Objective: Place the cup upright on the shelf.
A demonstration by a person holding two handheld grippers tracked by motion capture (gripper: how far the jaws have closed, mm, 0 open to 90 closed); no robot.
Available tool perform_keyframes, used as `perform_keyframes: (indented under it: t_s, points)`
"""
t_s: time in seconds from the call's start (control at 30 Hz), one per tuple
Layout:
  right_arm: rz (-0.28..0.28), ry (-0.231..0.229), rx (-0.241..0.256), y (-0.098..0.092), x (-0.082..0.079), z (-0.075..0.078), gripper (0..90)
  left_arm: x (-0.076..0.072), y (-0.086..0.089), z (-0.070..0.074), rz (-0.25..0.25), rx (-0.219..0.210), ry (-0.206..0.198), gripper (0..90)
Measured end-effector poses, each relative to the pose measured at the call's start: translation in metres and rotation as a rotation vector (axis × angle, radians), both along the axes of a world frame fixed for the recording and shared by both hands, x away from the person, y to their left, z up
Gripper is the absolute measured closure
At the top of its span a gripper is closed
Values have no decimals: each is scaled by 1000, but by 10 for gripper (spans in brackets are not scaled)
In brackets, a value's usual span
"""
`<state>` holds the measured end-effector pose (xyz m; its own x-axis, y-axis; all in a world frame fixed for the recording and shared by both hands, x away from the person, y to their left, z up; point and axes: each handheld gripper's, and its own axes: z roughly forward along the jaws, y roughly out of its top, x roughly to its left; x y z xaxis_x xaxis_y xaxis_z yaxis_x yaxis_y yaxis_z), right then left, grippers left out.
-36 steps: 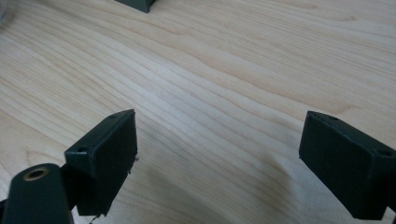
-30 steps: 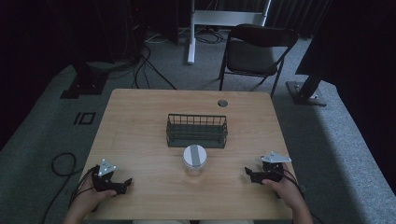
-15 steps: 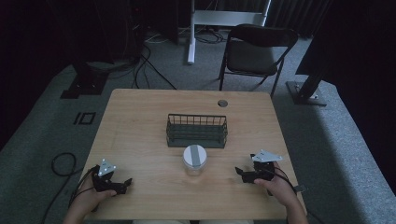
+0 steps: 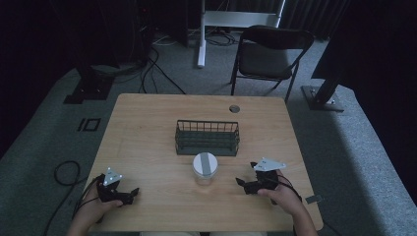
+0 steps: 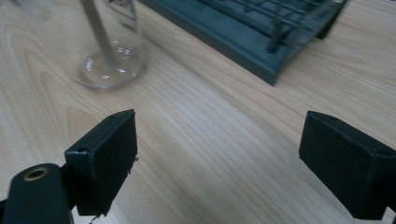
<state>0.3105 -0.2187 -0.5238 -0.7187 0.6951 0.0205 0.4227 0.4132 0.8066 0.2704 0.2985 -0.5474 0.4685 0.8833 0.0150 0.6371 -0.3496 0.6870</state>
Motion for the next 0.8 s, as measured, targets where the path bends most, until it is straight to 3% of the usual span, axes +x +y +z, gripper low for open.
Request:
perform_keyframes:
  t_s: [0.37,0.8]
  points:
    - [80,6,-4,30,0,-4,113,0,0,0,-1,0,0,13]
    - [132,-25,47,54,-2,-4,114,0,0,0,-2,1,0,13]
